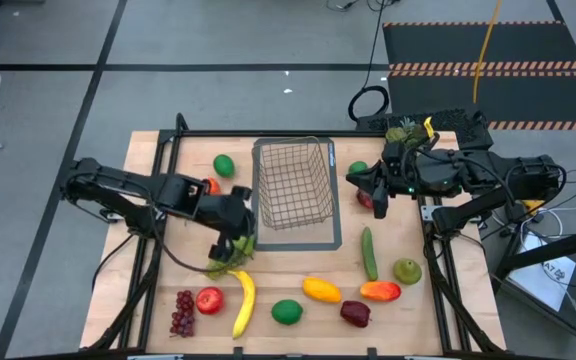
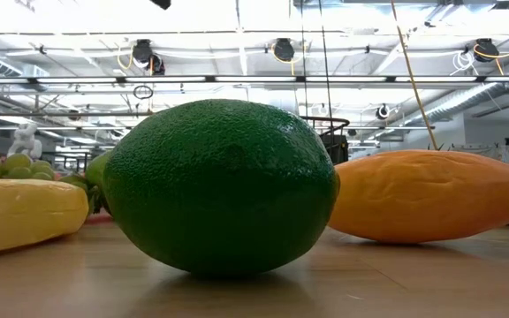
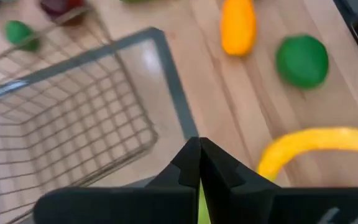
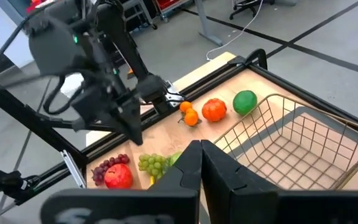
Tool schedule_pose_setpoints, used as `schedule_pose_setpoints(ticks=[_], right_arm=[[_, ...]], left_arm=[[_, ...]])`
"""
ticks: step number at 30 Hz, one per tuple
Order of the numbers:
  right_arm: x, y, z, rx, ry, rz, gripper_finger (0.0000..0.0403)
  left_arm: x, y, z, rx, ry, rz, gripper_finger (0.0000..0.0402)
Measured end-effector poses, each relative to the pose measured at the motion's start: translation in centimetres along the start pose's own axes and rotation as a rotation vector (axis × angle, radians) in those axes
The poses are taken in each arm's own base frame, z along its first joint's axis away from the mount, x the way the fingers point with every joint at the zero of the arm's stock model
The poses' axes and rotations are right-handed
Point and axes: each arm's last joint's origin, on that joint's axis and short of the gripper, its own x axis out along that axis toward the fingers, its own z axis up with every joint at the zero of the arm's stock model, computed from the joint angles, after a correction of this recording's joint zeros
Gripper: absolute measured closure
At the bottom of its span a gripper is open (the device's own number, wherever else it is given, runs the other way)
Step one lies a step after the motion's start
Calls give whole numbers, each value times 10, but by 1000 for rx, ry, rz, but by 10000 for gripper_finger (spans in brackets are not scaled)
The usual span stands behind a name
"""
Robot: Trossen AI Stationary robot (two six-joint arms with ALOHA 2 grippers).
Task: Build produce basket
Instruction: Put the left green pear into the gold wire basket
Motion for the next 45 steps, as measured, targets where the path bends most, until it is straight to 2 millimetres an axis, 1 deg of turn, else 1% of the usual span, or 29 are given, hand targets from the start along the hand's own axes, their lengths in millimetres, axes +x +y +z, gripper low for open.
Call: schedule_pose_setpoints(ticks=[4,7,12,16,20,23,27,30,33,36,39,43,45], right_arm=[[0,0,0,17,0,0,403],[0,0,0,41,2,3,403],[0,2,-2,73,61,83,403],[-1,4,-5,73,114,133,403],[-2,5,-5,70,128,144,403],[-3,4,-5,69,129,143,403],[-8,1,-6,65,136,139,403],[-14,-1,-6,65,152,148,403],[-21,-3,-5,69,161,180,403],[-26,-5,-3,73,150,192,403],[-28,-5,-3,61,145,195,403],[-29,-6,-4,37,149,192,403],[-29,-7,-4,36,158,185,403]], left_arm=[[18,-13,2,98,55,-38,374],[37,-25,4,183,109,-68,358],[67,-40,5,284,186,-109,325],[86,-45,3,290,243,-142,303],[99,-48,-3,290,333,-185,280],[106,-48,-9,309,405,-203,265],[110,-46,-15,309,480,-217,249],[111,-41,-20,275,534,-238,246],[107,-33,-28,214,574,-278,245],[98,-24,-42,186,584,-273,247],[88,-17,-57,201,560,-270,264],[81,-10,-70,227,519,-266,299],[80,-8,-74,252,493,-269,316]])
